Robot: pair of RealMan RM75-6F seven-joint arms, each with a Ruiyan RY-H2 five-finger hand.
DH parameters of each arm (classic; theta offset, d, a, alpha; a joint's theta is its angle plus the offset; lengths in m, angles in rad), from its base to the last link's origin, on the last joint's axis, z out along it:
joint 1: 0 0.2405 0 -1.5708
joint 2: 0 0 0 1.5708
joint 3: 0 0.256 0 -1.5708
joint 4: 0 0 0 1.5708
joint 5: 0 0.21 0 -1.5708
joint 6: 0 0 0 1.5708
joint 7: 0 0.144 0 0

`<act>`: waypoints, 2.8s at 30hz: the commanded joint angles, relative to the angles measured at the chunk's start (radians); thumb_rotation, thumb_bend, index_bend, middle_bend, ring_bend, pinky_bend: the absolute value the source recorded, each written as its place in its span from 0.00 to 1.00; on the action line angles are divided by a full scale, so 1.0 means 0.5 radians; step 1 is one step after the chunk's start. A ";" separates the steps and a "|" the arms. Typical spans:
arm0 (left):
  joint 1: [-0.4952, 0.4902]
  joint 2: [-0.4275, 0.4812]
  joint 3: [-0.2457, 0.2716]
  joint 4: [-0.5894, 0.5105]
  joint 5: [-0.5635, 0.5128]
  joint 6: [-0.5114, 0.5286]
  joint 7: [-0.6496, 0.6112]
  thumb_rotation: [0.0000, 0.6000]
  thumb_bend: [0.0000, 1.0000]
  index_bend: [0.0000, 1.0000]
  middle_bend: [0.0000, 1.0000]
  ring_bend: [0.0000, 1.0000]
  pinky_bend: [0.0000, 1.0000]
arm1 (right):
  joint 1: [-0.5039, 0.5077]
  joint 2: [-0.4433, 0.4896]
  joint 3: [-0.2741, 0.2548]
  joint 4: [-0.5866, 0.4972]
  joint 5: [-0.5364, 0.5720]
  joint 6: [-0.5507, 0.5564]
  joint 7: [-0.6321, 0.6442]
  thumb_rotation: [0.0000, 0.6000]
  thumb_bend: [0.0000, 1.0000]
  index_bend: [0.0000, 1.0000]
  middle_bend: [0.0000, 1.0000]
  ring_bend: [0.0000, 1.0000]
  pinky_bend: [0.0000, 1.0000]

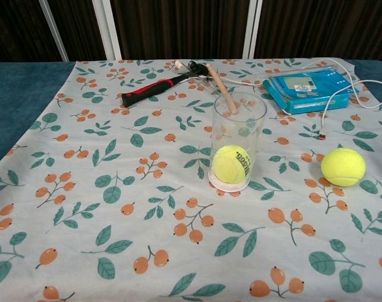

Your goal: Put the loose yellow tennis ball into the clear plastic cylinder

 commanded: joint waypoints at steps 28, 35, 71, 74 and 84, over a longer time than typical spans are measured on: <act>-0.010 0.017 0.020 0.002 0.033 -0.039 -0.046 1.00 0.02 0.13 0.00 0.00 0.03 | -0.038 0.078 -0.002 -0.113 -0.014 0.010 0.091 1.00 0.39 0.00 0.00 0.00 0.00; -0.003 0.015 0.012 -0.010 0.024 -0.022 -0.046 1.00 0.02 0.13 0.00 0.00 0.03 | -0.010 0.202 -0.077 -0.318 0.007 -0.184 0.198 1.00 0.39 0.00 0.00 0.00 0.00; -0.018 -0.019 -0.023 -0.016 -0.065 -0.065 0.019 1.00 0.02 0.13 0.00 0.00 0.03 | 0.921 -0.038 0.101 -0.417 0.747 -1.301 -0.250 1.00 0.34 0.00 0.00 0.02 0.07; -0.017 -0.016 -0.027 -0.020 -0.075 -0.065 0.015 1.00 0.02 0.13 0.00 0.00 0.03 | 0.929 -0.091 0.089 -0.362 0.809 -1.294 -0.276 1.00 0.34 0.00 0.00 0.05 0.11; -0.015 -0.018 -0.032 -0.024 -0.086 -0.062 0.024 1.00 0.02 0.13 0.00 0.00 0.03 | 0.960 -0.221 0.073 -0.202 0.903 -1.295 -0.285 1.00 0.34 0.00 0.08 0.14 0.34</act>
